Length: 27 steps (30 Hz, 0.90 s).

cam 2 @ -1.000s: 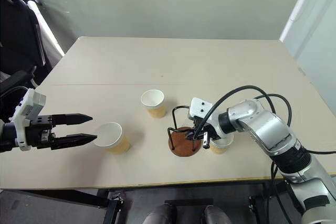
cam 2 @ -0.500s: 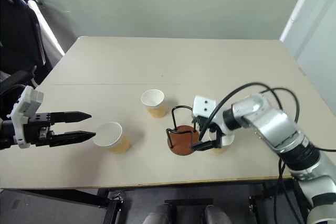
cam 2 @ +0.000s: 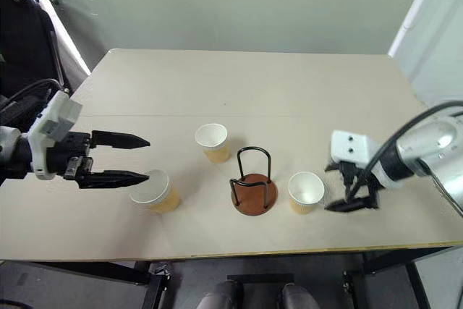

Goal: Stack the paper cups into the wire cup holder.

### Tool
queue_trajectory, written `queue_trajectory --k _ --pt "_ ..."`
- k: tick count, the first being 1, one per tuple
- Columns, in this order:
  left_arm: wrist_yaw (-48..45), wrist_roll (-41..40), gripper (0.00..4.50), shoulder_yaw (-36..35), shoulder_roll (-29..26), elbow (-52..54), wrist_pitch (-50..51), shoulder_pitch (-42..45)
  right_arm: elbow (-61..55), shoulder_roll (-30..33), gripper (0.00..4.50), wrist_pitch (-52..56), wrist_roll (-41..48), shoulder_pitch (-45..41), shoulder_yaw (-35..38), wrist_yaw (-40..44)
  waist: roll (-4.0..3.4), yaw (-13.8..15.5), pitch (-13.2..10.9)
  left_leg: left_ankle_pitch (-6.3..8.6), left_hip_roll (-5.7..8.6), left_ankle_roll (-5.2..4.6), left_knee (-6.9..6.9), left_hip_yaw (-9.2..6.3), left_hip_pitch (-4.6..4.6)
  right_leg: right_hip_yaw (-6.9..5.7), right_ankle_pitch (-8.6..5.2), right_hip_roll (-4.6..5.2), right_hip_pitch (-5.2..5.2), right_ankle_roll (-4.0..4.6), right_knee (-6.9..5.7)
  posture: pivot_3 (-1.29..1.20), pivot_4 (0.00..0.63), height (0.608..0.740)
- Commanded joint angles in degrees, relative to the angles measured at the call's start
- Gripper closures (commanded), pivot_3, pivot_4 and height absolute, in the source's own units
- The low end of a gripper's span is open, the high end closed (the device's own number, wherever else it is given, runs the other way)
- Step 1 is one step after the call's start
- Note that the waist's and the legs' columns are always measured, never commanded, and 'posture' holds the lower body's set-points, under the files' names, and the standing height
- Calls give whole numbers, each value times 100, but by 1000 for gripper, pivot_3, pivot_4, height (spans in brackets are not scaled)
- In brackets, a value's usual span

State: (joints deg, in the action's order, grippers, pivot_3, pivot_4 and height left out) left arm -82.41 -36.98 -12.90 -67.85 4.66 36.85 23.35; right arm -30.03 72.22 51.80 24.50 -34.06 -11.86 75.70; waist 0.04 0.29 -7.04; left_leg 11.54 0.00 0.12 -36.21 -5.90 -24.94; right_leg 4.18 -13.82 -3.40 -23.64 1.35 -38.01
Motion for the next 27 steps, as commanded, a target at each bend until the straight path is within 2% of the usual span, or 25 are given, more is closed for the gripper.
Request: queue_trajectory --k 1,7,17,21,27 --pt "-55 -48 0 91 -35 284 33 31 -408 -134 23 -69 100 -20 188 -161 0 -31 0 -1 -5 1 -1 2 5 4 0 -7 4 0 -1 0 150 740" --pt "-43 317 0 377 -167 408 -179 -291 -643 -505 23 -60 161 -305 -41 -184 1 -36 -1 -8 -13 -3 -12 2 18 31 7 -30 13 -11 -3 0 150 740" --pt "86 -19 0 -210 -141 899 22 -687 -246 -642 23 -561 -771 -434 -1063 -91 9 -9 -4 -2 -12 -11 -28 2 11 32 9 -29 16 -13 -1 0 150 740" --pt "173 93 0 -277 -109 868 -132 -795 100 -989 900 -726 -1101 -657 -1440 -8 8 -18 -4 -1 -13 -12 -31 3 22 32 13 -29 23 -11 -5 0 150 740" --pt "229 58 0 -312 -155 838 -94 -794 403 -1218 3110 -928 -1404 -842 -1652 164 8 -17 -4 0 -13 -13 -30 3 23 32 13 -29 23 -10 -6 0 150 740"
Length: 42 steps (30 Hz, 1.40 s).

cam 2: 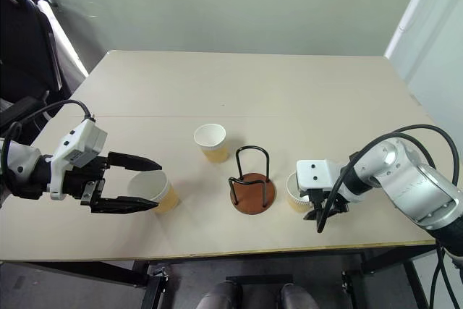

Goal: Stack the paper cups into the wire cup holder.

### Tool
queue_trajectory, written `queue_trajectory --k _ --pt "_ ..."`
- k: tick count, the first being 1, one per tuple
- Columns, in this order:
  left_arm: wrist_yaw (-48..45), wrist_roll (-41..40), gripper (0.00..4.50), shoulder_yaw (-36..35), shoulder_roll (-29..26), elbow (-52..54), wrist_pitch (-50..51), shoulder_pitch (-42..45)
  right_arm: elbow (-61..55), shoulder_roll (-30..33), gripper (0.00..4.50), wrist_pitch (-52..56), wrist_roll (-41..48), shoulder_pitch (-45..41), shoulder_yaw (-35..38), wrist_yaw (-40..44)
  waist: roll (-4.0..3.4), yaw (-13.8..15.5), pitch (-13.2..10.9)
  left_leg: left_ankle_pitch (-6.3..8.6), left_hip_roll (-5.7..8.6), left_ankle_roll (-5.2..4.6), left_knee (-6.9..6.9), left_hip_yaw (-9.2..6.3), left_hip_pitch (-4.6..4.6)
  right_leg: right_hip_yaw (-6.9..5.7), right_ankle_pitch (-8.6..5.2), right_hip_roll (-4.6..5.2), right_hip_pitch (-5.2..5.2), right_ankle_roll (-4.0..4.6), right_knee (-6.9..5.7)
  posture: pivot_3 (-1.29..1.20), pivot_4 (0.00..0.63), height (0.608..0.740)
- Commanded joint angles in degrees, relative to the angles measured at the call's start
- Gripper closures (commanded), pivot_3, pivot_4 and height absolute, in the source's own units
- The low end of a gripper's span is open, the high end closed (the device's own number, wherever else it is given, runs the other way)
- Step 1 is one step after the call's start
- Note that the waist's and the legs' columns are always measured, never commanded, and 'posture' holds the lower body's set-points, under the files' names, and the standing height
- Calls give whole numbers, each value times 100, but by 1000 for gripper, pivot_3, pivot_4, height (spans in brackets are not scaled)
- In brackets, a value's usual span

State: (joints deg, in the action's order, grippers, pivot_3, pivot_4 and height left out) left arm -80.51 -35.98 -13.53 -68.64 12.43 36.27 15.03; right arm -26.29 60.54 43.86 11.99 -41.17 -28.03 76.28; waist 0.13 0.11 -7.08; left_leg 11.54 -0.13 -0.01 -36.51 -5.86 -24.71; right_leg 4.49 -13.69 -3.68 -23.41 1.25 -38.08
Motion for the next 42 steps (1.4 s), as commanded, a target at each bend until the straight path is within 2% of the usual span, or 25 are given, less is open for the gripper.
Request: queue_trajectory --k 1,3,4,8,11,14,18,21,27,41,42 --pt "47 -47 0 -265 -85 56 -24 33 66 -79 3454 -162 -202 -155 -57 128 0 3 0 0 0 0 0 0 0 0 0 0 0 0 0 0 150 740" --pt "52 -67 0 -312 -105 61 -2 4 114 -119 4276 -212 -271 -194 -68 188 0 3 0 0 0 0 0 0 -1 0 0 0 0 1 0 0 150 740" --pt "60 -66 0 -346 -115 66 5 -29 129 -125 4460 -239 -291 -210 -56 230 0 3 0 0 0 0 0 0 -1 0 1 0 0 2 0 0 150 740" --pt "78 -69 0 -487 -115 100 29 -179 185 -20 4460 -377 -338 -222 71 422 0 0 0 0 0 0 1 0 1 0 1 0 0 3 0 0 150 740" --pt "107 -96 0 -553 -113 118 49 -196 425 44 4460 -513 110 -499 662 783 -2 4 -1 0 0 0 -1 0 -1 0 1 0 0 3 0 0 150 740" --pt "95 -76 0 -609 -136 56 20 -195 1009 -103 4460 -557 660 -1209 1300 1045 -4 2 -3 -1 0 1 0 4 -4 1 3 0 -5 6 0 0 150 740" --pt "90 -51 0 -592 -134 1 -2 -153 1573 -439 4460 -610 939 -2188 1537 1215 0 -6 0 0 -2 1 14 5 5 2 -4 0 -6 19 0 0 150 740" --pt "99 -44 0 -522 -112 -33 -15 -89 1560 -813 4460 -581 1021 -2510 1414 1220 0 -11 0 0 -4 2 31 6 12 1 -9 0 -7 28 2 0 150 740" --pt "131 -18 0 -427 -62 -46 -20 -9 1367 -1523 4460 -630 790 -2510 894 994 -6 -26 -4 -1 -5 4 34 6 8 -1 -9 -1 -13 31 -1 0 150 740" --pt "206 -126 0 -881 -129 312 133 -524 1560 -1647 4460 -1492 122 -2295 488 1073 -6 -24 -4 -2 -5 6 27 8 8 -2 -4 2 -17 40 -9 0 150 740" --pt "202 -127 0 -913 -142 336 141 -555 1587 -1657 4297 -1516 84 -2289 472 1067 -6 -24 -3 -2 -5 6 27 8 8 -2 -3 2 -16 40 -10 0 150 740"
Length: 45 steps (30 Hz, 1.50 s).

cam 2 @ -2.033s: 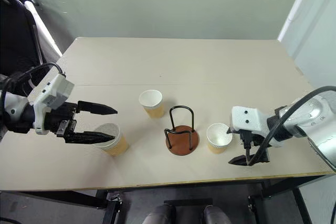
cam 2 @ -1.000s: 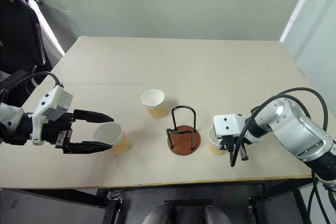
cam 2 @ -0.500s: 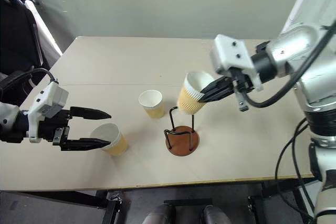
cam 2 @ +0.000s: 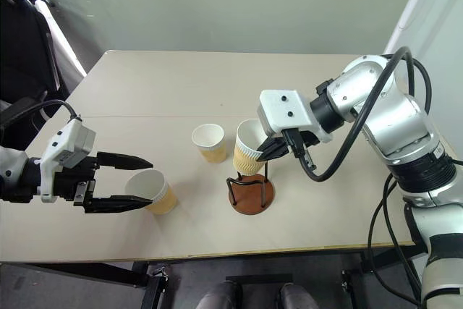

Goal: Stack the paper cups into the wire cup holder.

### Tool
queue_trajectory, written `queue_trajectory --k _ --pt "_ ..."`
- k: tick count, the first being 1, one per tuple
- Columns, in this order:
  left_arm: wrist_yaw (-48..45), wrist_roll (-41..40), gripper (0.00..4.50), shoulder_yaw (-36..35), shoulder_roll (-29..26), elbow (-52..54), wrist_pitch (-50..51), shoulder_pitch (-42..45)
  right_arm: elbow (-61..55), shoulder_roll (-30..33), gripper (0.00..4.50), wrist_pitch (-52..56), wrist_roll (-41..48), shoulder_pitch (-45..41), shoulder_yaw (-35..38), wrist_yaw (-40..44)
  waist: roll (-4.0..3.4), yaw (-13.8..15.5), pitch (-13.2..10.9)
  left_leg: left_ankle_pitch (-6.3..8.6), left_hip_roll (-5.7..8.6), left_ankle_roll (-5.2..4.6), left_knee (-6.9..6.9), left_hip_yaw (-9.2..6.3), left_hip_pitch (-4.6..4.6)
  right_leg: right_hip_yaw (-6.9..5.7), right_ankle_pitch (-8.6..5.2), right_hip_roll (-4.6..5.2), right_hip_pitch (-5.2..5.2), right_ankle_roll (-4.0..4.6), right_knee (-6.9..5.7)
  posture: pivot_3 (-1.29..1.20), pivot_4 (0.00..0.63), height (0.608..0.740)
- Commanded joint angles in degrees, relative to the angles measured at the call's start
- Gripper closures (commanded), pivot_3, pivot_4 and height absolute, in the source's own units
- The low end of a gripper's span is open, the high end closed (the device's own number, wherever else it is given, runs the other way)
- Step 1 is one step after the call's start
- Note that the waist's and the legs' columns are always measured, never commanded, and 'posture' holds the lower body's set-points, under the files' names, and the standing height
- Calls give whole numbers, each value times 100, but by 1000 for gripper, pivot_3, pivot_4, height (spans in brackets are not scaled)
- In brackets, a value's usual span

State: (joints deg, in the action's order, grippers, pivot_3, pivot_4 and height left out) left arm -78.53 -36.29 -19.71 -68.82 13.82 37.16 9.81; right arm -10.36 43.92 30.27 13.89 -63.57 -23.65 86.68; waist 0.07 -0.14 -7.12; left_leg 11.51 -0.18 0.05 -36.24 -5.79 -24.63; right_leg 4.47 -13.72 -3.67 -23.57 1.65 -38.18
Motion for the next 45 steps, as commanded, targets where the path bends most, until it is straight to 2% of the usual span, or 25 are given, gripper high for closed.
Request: queue_trajectory --k 1,3,10,13,15,18,21,23,30,34,37,45 --pt "0 -96 0 -321 -134 215 58 -56 20 -7 4097 -177 -139 -45 22 22 1 0 0 0 0 1 0 0 0 0 0 0 0 1 0 0 150 740" --pt "-9 -101 0 -369 -151 249 75 -89 61 -25 3626 -213 -199 -34 1 21 1 0 0 0 0 1 0 0 0 0 0 0 0 1 0 0 150 740" --pt "-1 21 0 -328 -231 275 32 -181 199 -32 985 -209 -307 35 64 -18 1 1 0 0 0 1 0 1 0 0 1 0 0 2 0 0 150 740" --pt "-55 105 0 -225 -322 274 -31 -151 429 66 36 158 13 162 491 -66 2 3 1 0 0 1 0 1 0 0 2 0 0 5 0 0 150 740" --pt "-150 188 0 -203 -407 297 -114 -263 638 122 36 608 571 372 1102 -103 2 17 1 0 0 2 -2 1 -1 0 2 0 1 5 1 0 150 740" --pt "-235 468 0 -166 -546 312 -313 -525 504 731 36 1007 1530 1416 2067 411 7 84 4 0 2 4 -2 1 -8 0 2 1 6 4 14 0 150 740" --pt "-264 676 0 -62 -654 400 -450 -691 370 1291 36 885 1703 2828 2628 432 17 131 10 14 3 15 -8 0 -8 2 -7 3 19 -2 24 0 150 740" --pt "-281 864 0 41 -719 448 -598 -774 260 1395 36 982 1764 3477 2929 161 20 115 9 29 -1 25 -14 0 -6 1 -12 -1 23 0 23 0 150 740" --pt "-162 1365 0 767 -771 232 -958 -489 -162 1292 36 1208 2047 3873 3117 -542 3 -53 -1 18 -10 27 1 10 67 18 -13 -18 69 3 5 0 150 740" --pt "-65 1680 0 1170 -722 -25 -1152 -168 -264 1382 36 1248 2167 3950 3184 -683 4 -35 0 16 -11 22 -5 6 63 18 -26 -18 72 3 7 0 150 740" --pt "25 1950 535 1469 -637 -321 -1371 155 -290 1419 0 1251 2215 4015 3212 -767 3 -9 0 22 -10 21 -5 6 53 18 -22 -16 70 -3 18 0 150 740" --pt "-94 1892 3388 1676 -390 -482 -1436 552 -337 1460 0 1243 2318 4131 3252 -936 4 6 0 47 -10 17 -3 6 44 17 -26 -15 67 -14 26 0 150 740"
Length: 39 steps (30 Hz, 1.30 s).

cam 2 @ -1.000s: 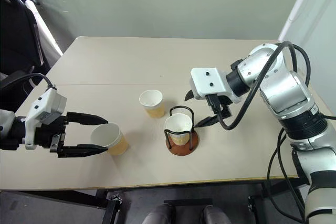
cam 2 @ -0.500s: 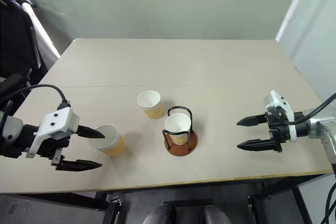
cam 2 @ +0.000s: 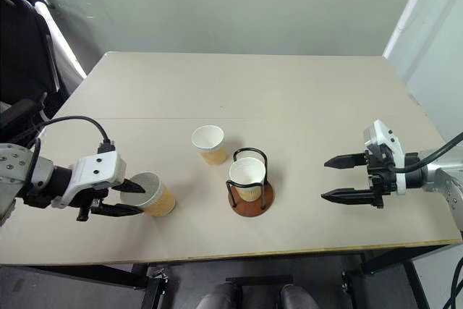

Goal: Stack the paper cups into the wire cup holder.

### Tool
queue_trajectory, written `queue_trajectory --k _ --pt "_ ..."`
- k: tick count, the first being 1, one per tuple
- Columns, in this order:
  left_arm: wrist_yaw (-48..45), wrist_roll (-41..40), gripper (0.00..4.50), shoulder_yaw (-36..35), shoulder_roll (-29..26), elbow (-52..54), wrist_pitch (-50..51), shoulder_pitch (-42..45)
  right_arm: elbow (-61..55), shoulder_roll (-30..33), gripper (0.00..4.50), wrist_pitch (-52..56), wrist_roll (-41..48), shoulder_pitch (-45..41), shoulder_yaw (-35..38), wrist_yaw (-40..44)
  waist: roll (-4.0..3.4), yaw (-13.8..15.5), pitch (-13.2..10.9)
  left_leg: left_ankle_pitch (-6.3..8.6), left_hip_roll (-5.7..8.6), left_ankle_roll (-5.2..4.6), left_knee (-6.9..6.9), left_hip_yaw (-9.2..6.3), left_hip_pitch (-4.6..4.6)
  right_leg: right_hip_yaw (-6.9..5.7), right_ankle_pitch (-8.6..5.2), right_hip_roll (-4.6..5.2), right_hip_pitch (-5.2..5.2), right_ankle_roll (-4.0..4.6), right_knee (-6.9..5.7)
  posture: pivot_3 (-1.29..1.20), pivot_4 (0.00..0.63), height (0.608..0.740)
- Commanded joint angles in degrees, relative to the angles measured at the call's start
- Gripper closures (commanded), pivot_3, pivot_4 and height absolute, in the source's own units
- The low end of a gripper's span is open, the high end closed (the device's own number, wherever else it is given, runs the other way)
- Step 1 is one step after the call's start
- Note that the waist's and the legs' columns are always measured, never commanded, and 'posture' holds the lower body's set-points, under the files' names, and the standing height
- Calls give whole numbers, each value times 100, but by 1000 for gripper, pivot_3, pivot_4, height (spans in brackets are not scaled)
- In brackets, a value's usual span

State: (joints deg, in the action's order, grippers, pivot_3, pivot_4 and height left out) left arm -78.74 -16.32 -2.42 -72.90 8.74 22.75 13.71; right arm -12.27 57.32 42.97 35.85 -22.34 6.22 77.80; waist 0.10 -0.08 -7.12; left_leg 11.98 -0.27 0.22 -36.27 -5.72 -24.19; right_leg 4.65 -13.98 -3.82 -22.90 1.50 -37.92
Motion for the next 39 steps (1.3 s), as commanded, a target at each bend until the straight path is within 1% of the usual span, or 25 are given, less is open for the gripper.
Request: queue_trajectory --k 1,3,6,10,13,16,18,20,25,27,31,35,37,39 --pt "-93 -116 3777 -58 31 -5 19 190 -150 131 0 -36 119 14 263 -72 0 0 0 1 0 -1 0 0 -2 0 -1 0 0 -1 1 0 150 740" --pt "-130 -75 4483 -41 18 -87 -9 234 -141 140 0 -39 125 4 259 -103 0 0 0 2 0 -1 -1 0 -3 0 -1 0 -1 -2 1 0 150 740" --pt "-193 -73 4483 -16 40 -162 -53 337 -95 146 0 -80 98 3 231 -121 0 0 0 1 0 -1 -2 0 0 0 -1 0 -1 -2 -1 0 150 740" --pt "-451 -577 4483 -124 170 -88 205 913 -78 155 0 -102 86 -12 222 -152 1 25 0 0 0 -2 -11 -1 -2 0 0 0 1 -4 -3 0 150 740" --pt "-595 -1184 4483 -194 429 -95 563 1892 -86 194 0 -94 114 -17 279 -152 2 48 0 0 1 -3 -27 -1 -8 0 4 0 2 -10 -3 0 150 740" --pt "-333 -1577 4483 -76 1153 -340 898 3335 -100 211 0 -108 118 -3 340 -206 1 94 -1 -3 5 -9 -48 -8 -18 -2 13 1 4 -22 -2 0 150 740" --pt "-414 -1657 4483 95 1443 -361 982 3910 -160 216 0 -91 153 15 382 -257 1 87 -1 0 10 -18 -64 -7 -21 -1 18 7 9 -30 0 0 150 740" --pt "-593 -1608 4483 310 1639 -417 901 4263 -237 220 0 -66 204 48 443 -307 -4 73 -3 6 15 -28 -72 -3 -21 0 18 12 12 -37 2 0 150 740" --pt "-1235 -1342 4483 942 2020 -650 541 4753 -357 272 0 -52 254 235 623 -399 -4 46 -4 8 16 -33 -75 0 -19 2 12 12 15 -53 1 0 150 740" --pt "-1356 -1294 4483 1231 2129 -707 347 4861 -396 301 0 -38 261 313 694 -440 -3 51 -4 6 16 -37 -78 -1 -22 2 9 12 16 -61 1 0 150 740" --pt "-1376 -1194 4483 1703 2290 -958 -120 5056 -481 322 0 -10 296 439 790 -539 -4 63 -4 15 21 -51 -87 0 -22 7 2 15 25 -78 2 0 150 740" --pt "-1376 -1128 4483 2163 2302 -1257 -610 5187 -598 329 0 47 349 558 870 -655 -4 70 -4 18 22 -57 -89 1 -23 9 -2 15 27 -86 2 0 150 740" --pt "-1376 -1000 4483 2537 2306 -1432 -1024 5212 -662 359 0 90 376 660 971 -710 -4 74 -4 20 23 -59 -90 2 -25 10 -3 16 26 -87 4 0 150 740" --pt "-1376 -973 4483 2704 2346 -1575 -1226 5221 -725 373 0 125 417 728 1044 -762 -4 79 -4 21 25 -61 -90 2 -26 10 -5 17 27 -90 4 0 150 740"
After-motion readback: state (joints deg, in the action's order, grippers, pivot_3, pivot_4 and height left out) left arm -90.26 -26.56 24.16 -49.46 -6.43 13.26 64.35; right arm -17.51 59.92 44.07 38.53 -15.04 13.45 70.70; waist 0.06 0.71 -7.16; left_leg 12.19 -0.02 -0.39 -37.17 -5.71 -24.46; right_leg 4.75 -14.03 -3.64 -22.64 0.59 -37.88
